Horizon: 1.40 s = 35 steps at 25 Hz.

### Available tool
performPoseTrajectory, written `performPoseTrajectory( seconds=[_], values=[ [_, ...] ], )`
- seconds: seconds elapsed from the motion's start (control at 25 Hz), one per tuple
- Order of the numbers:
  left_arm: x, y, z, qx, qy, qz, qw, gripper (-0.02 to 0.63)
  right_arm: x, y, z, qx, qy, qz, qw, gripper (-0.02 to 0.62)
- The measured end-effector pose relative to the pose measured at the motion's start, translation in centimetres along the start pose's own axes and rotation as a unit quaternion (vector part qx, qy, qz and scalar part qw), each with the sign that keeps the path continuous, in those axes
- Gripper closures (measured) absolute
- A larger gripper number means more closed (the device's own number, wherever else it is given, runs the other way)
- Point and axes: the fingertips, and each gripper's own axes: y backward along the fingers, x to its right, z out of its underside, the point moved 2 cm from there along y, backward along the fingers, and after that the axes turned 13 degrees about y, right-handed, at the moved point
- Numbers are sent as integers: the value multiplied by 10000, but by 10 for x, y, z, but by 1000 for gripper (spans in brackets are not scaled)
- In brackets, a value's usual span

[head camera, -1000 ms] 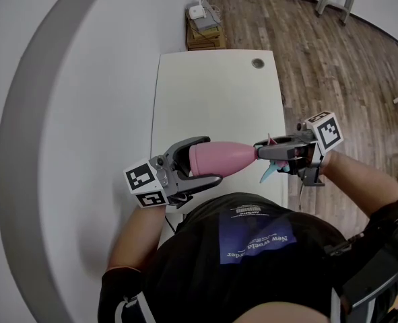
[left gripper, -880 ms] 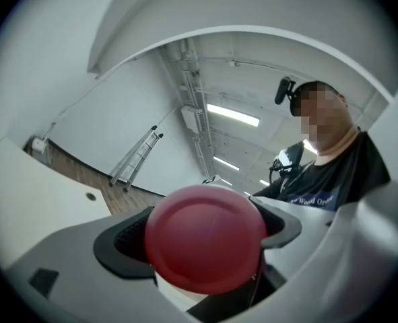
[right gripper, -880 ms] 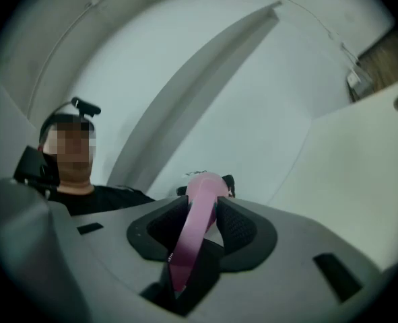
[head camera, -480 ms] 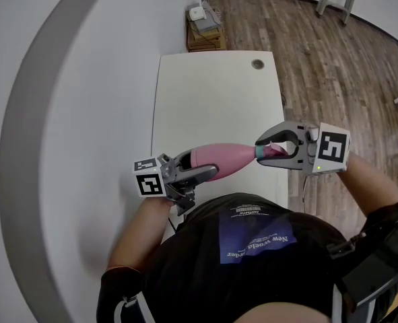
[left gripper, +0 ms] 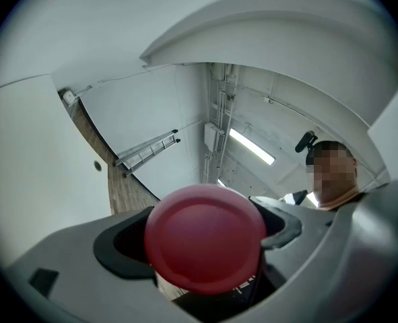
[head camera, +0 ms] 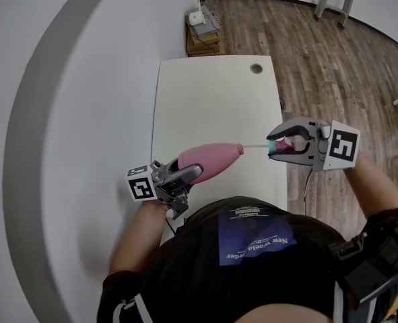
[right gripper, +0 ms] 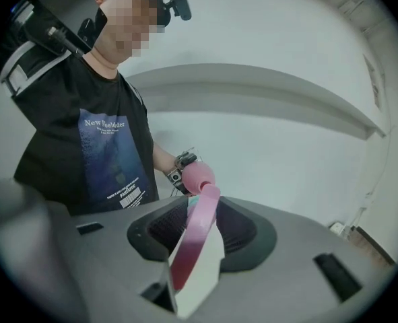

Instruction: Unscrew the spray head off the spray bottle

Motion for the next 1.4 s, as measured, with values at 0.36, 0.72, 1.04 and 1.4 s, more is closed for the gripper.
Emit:
performPoseTrajectory(
  seconds=[0.36, 0.72, 1.04, 1.4],
  values=[
    [8, 7, -12, 770, -157, 163, 9968, 160, 11, 64, 14, 640, -753, 1080, 9892, 468],
    [28, 19, -32, 1506, -408, 776, 9847, 160, 15, 83, 4, 1586, -1157, 2020, 9595, 466],
    [35, 29, -72, 2181, -403, 949, 9705, 160, 54, 80, -2, 2456, -1671, 2984, 9070, 466],
    [28, 46, -89, 2604, -333, 1092, 9587, 160, 74, 65, 7, 3007, -1906, 3527, 8654, 466]
  ],
)
